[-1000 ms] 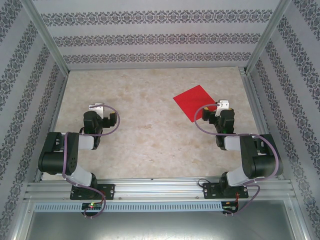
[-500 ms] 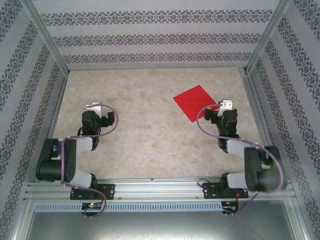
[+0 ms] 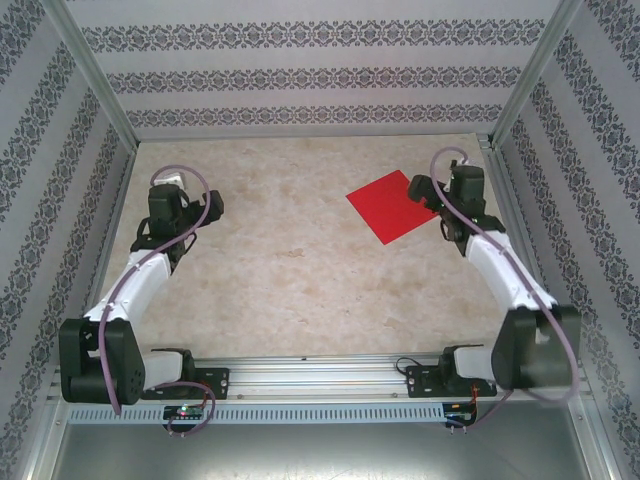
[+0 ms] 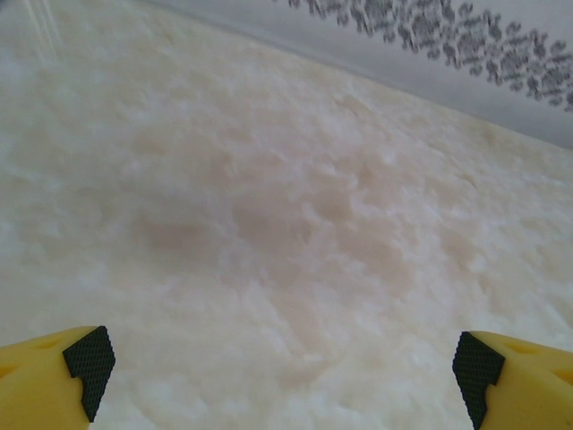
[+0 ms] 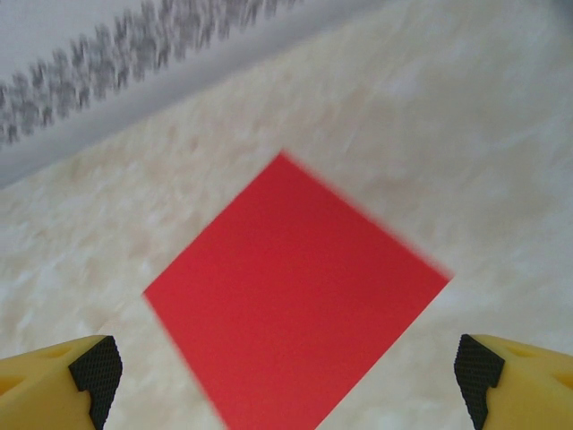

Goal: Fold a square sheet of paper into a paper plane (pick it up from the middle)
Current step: Move the square sheet of paper to the center of the table.

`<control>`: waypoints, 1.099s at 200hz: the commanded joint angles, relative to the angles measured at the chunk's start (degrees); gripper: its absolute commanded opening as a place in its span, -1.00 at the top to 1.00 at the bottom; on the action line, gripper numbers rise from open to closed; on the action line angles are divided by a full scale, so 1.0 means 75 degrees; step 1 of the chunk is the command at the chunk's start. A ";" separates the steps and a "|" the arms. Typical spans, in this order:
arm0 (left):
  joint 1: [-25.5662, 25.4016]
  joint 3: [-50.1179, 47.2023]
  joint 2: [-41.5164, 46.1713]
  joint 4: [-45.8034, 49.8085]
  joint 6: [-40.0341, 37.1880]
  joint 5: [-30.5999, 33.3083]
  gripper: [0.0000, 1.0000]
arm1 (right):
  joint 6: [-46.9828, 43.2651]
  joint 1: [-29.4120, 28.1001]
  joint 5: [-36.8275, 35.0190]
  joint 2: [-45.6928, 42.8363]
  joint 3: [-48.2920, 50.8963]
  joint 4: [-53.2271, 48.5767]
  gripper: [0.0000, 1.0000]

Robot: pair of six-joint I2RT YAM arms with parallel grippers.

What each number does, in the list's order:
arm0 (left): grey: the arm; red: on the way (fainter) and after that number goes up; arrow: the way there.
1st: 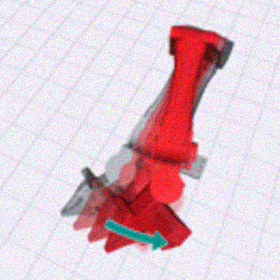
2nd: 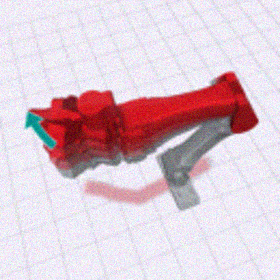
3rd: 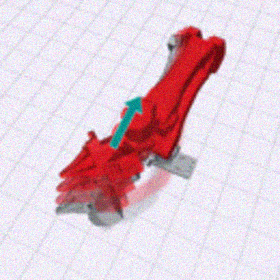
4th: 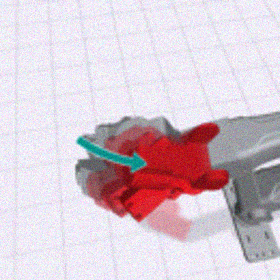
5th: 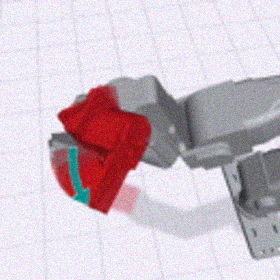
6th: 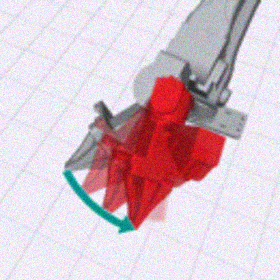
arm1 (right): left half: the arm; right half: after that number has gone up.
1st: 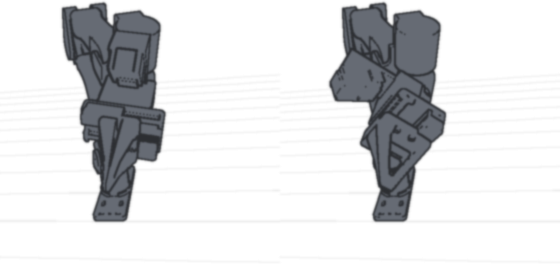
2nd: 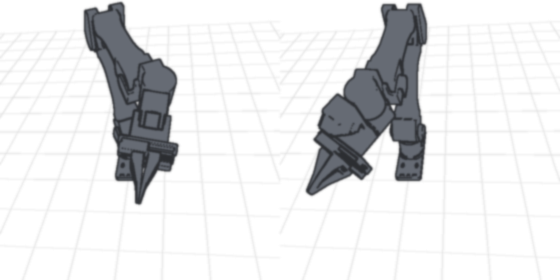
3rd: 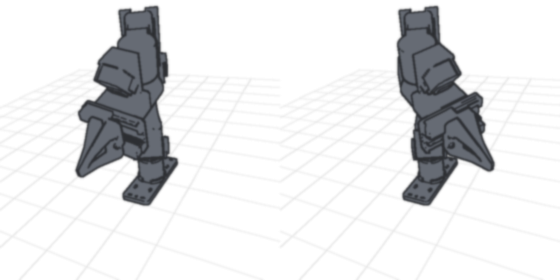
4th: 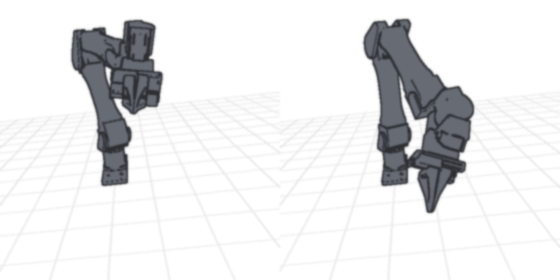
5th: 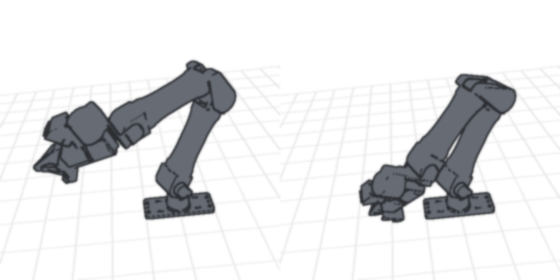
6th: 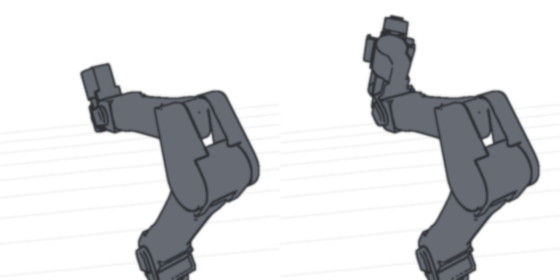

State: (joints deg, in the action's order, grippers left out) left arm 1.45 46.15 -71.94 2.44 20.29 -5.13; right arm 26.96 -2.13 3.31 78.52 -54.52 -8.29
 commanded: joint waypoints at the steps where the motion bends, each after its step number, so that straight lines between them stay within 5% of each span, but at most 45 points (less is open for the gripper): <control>1: -0.0065 0.0452 -0.0262 0.1487 0.0808 -0.1056 -1.00 | 0.1109 -0.0260 0.1457 0.0990 -0.0430 -0.0896 -0.95; 34: -0.0107 0.0512 -0.0536 0.1415 0.1085 -0.2000 -1.00 | 0.1515 -0.0652 0.1377 0.2308 -0.1253 -0.1050 -0.93; 110: -0.0414 0.0574 -0.0900 0.1711 0.1196 -0.2119 -1.00 | 0.1854 -0.1072 0.1128 0.4434 -0.2797 -0.1888 -0.79; 220: -0.1372 0.0727 -0.1771 0.1627 0.1575 -0.2055 -1.00 | 0.2862 -0.2739 0.0893 0.3923 -0.1122 -0.2284 -0.79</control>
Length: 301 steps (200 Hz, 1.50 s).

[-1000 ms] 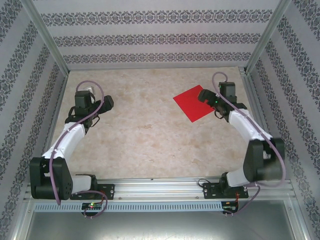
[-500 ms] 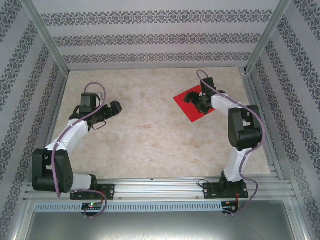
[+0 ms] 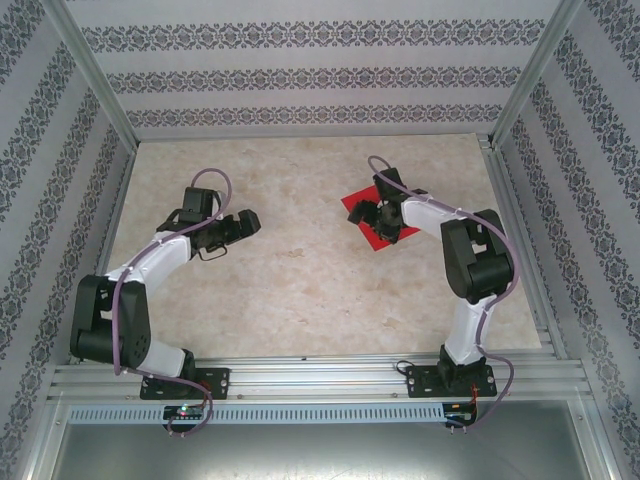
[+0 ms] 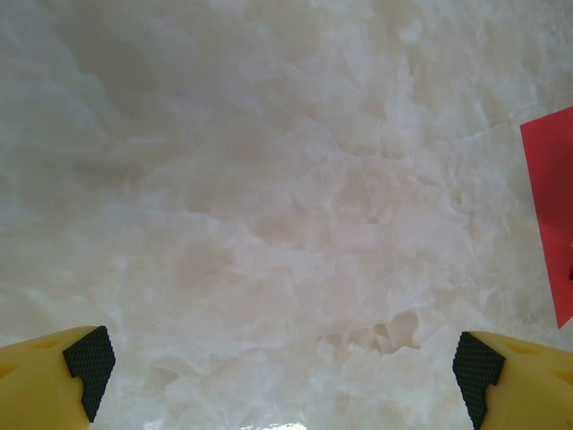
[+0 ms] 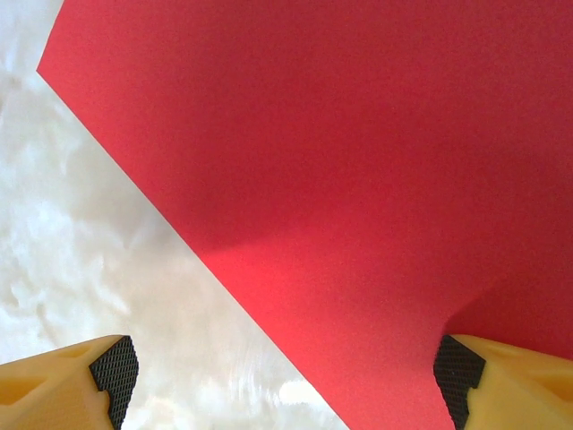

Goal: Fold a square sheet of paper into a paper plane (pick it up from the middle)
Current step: Move the square sheet of paper to the center of the table, then rotate the square sheet of paper at the center of the table.

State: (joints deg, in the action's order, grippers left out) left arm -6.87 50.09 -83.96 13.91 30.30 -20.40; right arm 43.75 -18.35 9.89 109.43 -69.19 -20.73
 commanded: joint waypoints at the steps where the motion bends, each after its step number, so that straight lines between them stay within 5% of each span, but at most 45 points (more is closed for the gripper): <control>1: -0.0276 0.0196 -0.0170 0.0094 0.0250 -0.0014 -1.00 | 0.0653 -0.0618 0.0017 -0.0222 0.0869 -0.0613 -0.79; 57: -0.0863 0.0122 -0.0510 -0.0367 0.0836 0.0098 -1.00 | 0.1966 -0.2318 0.0074 -0.1204 0.1921 -0.0406 -0.80; 99: -0.1250 0.0195 -0.0807 -0.0753 0.1387 0.0128 -1.00 | 0.0431 -0.1731 -0.0671 -0.1932 0.0629 -0.1480 -0.83; 142: -0.1544 0.0269 -0.0963 -0.0774 0.1543 0.0122 -1.00 | -0.0373 -0.0684 -0.0364 -0.0851 -0.0225 -0.1571 -0.78; 204: -0.1835 0.0435 -0.1173 -0.0684 0.1620 0.0081 -1.00 | -0.0630 -0.0378 -0.0451 0.0236 -0.0791 -0.1728 -0.78; 263: -0.1909 0.0513 -0.1282 -0.0351 0.1661 0.0471 -1.00 | 0.0106 -0.0372 -0.1112 -0.0671 0.1313 -0.1634 -0.79; 301: -0.1910 0.0678 -0.1483 0.0111 0.1632 0.0867 -1.00 | 0.1992 -0.0925 -0.1177 -0.2169 0.3481 -0.1034 -0.80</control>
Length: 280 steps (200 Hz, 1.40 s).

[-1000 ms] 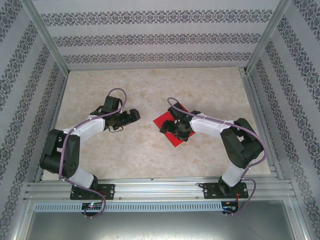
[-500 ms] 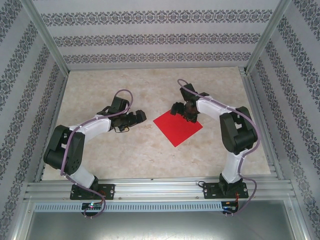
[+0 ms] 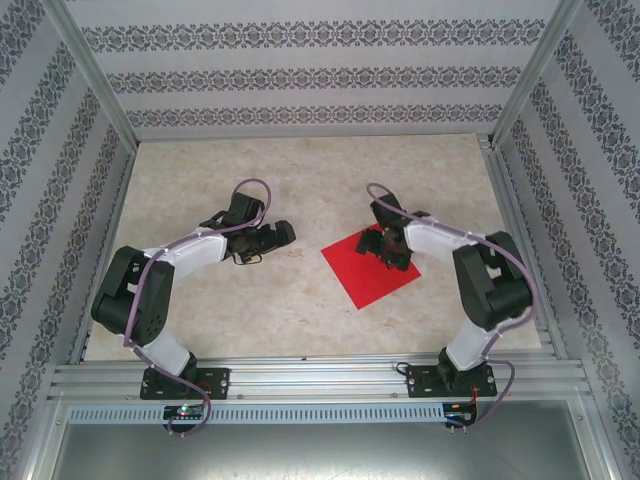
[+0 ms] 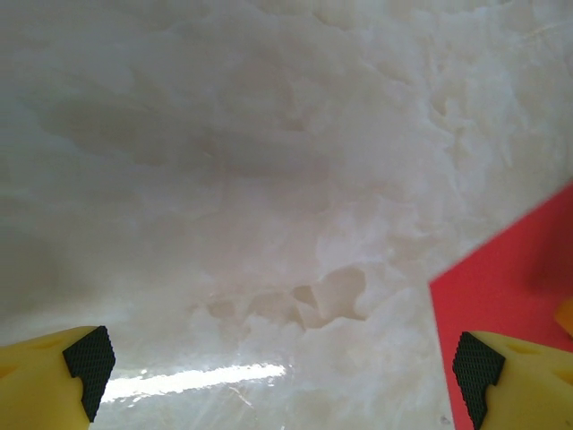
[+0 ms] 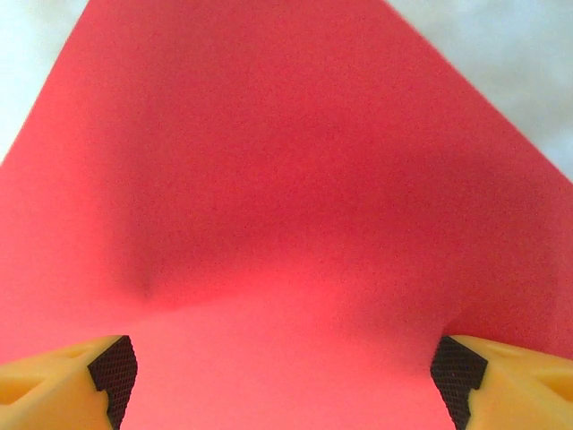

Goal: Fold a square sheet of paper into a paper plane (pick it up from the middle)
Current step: Rotate the square sheet of paper at the center of the table.

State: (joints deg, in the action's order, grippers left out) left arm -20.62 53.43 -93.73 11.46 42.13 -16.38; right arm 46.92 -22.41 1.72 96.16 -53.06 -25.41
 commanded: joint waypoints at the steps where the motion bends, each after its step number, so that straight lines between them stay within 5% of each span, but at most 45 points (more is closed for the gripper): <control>1: -0.0082 0.0234 -0.0187 0.0427 0.0061 0.0326 -1.00 | 0.1618 -0.0414 -0.0082 -0.0441 0.1366 -0.0392 -0.80; 38: -0.0075 0.0350 -0.0358 0.0335 0.0137 0.0116 -1.00 | 0.1416 -0.0787 -0.0163 -0.1460 0.0992 -0.0817 -0.80; 80: -0.0084 0.0355 -0.0190 0.0427 0.0083 0.0121 -1.00 | -0.2449 -0.0899 -0.0722 -0.0858 -0.0997 -0.2463 -0.87; 106: -0.0065 0.0251 -0.0042 0.0506 0.0046 0.0225 -1.00 | -0.3426 -0.0893 -0.0909 -0.0306 -0.1501 -0.3366 -0.95; 191: -0.0067 0.0340 -0.0180 0.0617 -0.0022 0.0239 -1.00 | -0.3674 -0.1015 0.0071 0.0775 -0.1457 -0.2901 -0.95; 280: -0.0065 0.0435 -0.0194 0.0874 -0.0144 0.0344 -1.00 | -0.2426 0.0680 0.1210 0.1382 -0.1072 -0.1439 -0.95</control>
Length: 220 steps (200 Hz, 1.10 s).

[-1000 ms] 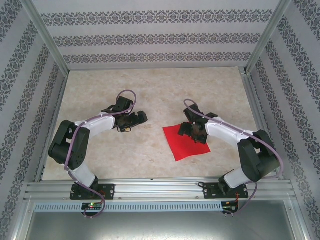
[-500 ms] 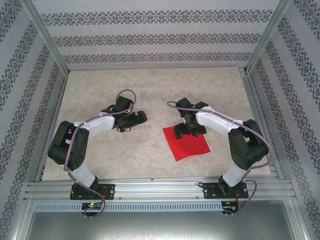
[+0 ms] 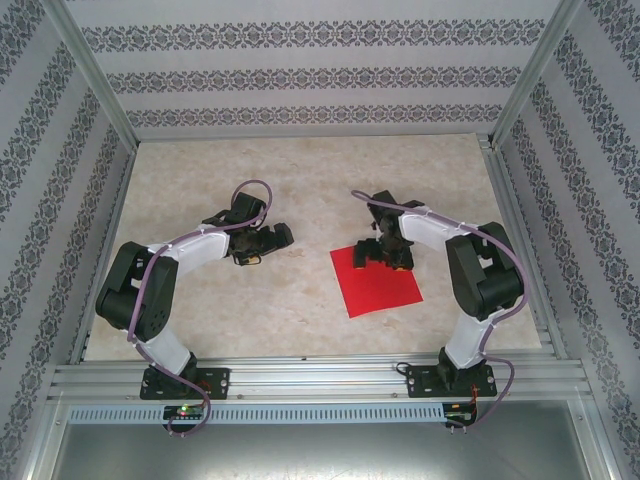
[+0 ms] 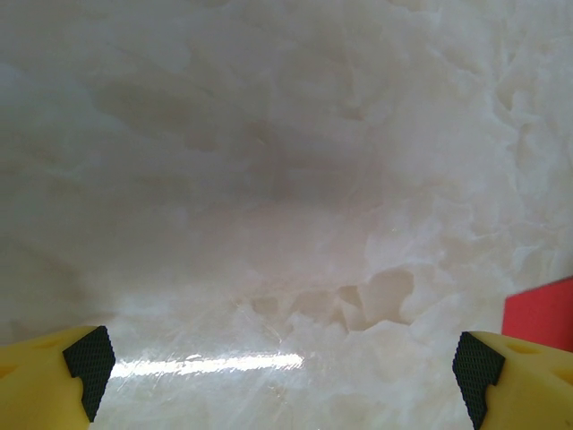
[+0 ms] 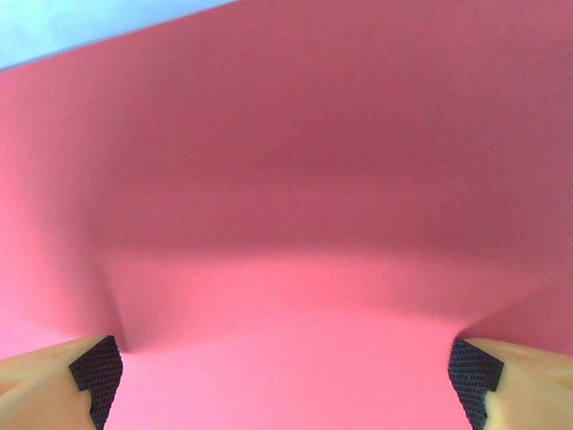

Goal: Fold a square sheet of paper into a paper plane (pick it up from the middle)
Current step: Rotate the square sheet of paper at the center of the table, then first fold in half a square sheet of paper at the center of the table.

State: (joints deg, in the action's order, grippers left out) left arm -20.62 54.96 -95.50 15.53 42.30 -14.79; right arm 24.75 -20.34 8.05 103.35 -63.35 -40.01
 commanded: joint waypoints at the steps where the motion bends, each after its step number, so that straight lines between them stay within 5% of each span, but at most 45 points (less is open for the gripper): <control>1: -0.0064 0.0231 0.0042 0.0338 -0.0168 0.0132 -1.00 | 0.0559 0.0415 0.0372 0.0417 0.0296 0.0519 -0.95; 60: -0.0066 0.0260 0.0121 0.0466 -0.0193 0.0143 -1.00 | 0.1378 0.0451 -0.0415 0.0235 -0.0202 0.0340 -0.94; 119: -0.0069 0.0216 0.0201 0.0394 -0.0181 0.0083 -1.00 | 0.0930 -0.0531 -0.1465 -0.0217 -0.0779 -0.0681 -0.95; 220: -0.0071 0.0150 0.0212 0.0297 -0.0131 -0.0093 -1.00 | 0.1081 -0.0596 -0.1196 0.0694 -0.0416 -0.0345 -0.95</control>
State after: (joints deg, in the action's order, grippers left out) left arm -20.62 55.75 -95.50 17.28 42.06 -14.96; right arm 32.49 -24.97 -0.82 106.83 -67.83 -42.52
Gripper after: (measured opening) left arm 0.999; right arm 0.977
